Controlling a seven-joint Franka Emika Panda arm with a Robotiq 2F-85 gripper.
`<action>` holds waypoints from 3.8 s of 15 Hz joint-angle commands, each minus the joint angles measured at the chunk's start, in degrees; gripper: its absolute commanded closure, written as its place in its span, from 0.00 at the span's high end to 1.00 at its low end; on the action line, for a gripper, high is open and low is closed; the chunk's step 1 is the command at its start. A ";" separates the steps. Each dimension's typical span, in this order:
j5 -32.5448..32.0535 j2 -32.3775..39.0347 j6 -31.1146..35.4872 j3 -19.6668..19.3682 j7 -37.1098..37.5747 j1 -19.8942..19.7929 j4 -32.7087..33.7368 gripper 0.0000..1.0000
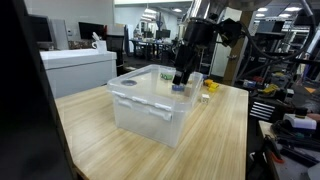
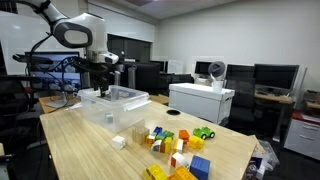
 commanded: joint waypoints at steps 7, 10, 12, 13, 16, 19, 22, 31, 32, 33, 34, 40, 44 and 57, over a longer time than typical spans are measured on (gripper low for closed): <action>-4.16 1.39 0.59 -8.50 3.07 -14.01 7.37 1.00; -8.64 7.08 1.06 -11.22 6.14 -19.31 7.77 1.00; -9.90 10.39 0.91 -11.95 7.36 -20.84 7.93 1.00; -9.55 13.02 0.65 -11.80 7.02 -21.08 7.88 1.00; -6.75 21.67 3.43 -8.50 5.96 -19.56 10.36 1.00; -7.00 26.27 5.21 -6.54 6.31 -19.53 13.97 1.00; -7.68 29.75 5.69 -6.04 6.52 -20.20 18.23 0.82; -12.79 15.48 -6.49 -6.18 11.35 -17.73 17.22 0.42; -12.47 10.82 -6.87 -5.73 12.27 -17.00 17.56 0.42; -10.10 3.32 -6.03 -4.39 10.31 -15.69 16.67 0.42; -10.32 1.59 -6.22 -3.54 9.90 -14.77 15.57 0.42; -5.55 -3.35 -5.92 3.12 2.78 -3.03 6.70 0.42; -6.05 -0.39 -5.35 3.64 2.41 -1.98 6.02 1.00; -14.24 5.98 -2.91 -9.12 8.89 -19.04 7.64 1.00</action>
